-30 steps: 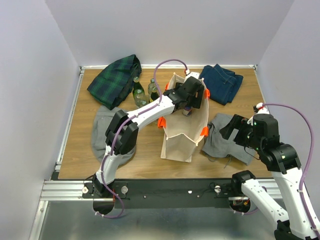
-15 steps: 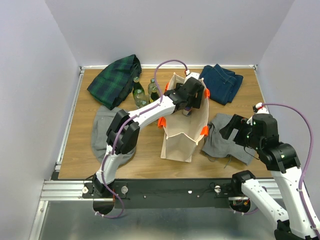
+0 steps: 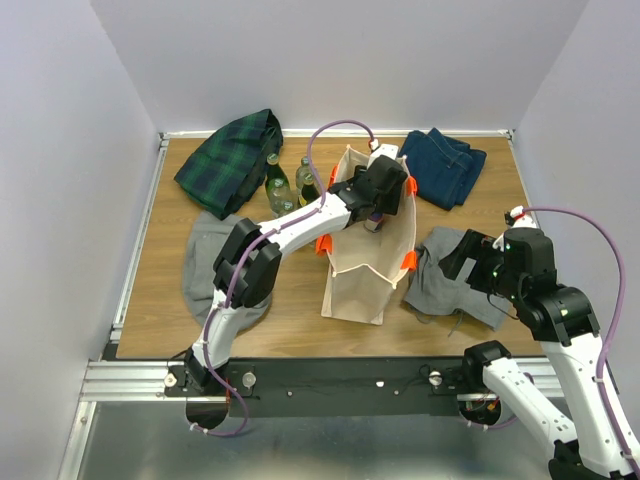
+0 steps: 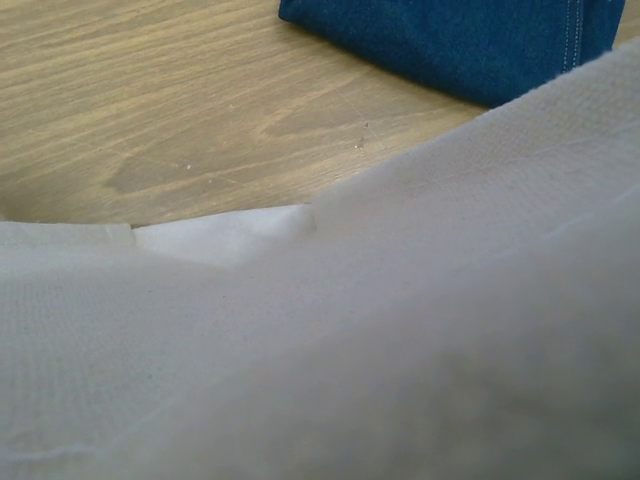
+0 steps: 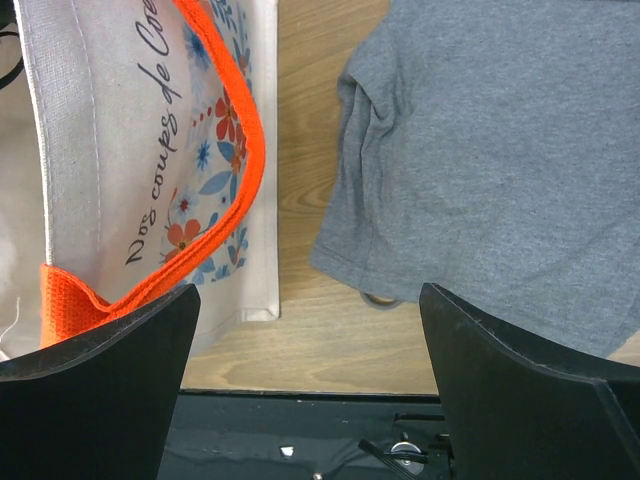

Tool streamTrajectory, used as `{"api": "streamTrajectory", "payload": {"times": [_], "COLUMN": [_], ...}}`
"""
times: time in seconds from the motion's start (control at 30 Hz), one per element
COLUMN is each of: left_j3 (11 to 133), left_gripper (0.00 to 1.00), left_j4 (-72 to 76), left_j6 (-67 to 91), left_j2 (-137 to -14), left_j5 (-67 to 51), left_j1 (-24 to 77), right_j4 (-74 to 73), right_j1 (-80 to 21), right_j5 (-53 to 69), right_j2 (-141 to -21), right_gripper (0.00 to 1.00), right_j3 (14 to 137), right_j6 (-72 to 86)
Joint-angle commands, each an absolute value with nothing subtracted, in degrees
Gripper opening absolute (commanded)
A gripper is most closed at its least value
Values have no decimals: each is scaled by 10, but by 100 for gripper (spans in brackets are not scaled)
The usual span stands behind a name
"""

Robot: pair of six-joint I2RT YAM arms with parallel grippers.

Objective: Take the beverage out of the canvas bag
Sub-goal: Take out the drink from the canvas bag.

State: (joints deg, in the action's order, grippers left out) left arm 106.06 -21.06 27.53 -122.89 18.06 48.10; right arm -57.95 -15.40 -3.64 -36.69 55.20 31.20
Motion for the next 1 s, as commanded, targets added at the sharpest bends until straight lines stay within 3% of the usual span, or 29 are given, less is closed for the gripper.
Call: {"api": "streamTrajectory", "payload": {"times": [0.0,0.33,0.97], "left_j3": [1065,1058,1085], "left_gripper": [72,84,78], "left_j4": [-221,-241,-270], "left_j6": [270,275,259], "left_j2": [-1251,-1243,-1257], "left_j5": [196,196,191], "left_j1": [480,476,475], "right_j4": [-569,-568,-570], "right_j1": [-156,-156,-156], "right_j5": [-54,-53,-67], "right_j2": [-364,-366,-356], "right_gripper": [100,100,100], "right_j3": [548,547,547], "right_j6": [306,306,310]}}
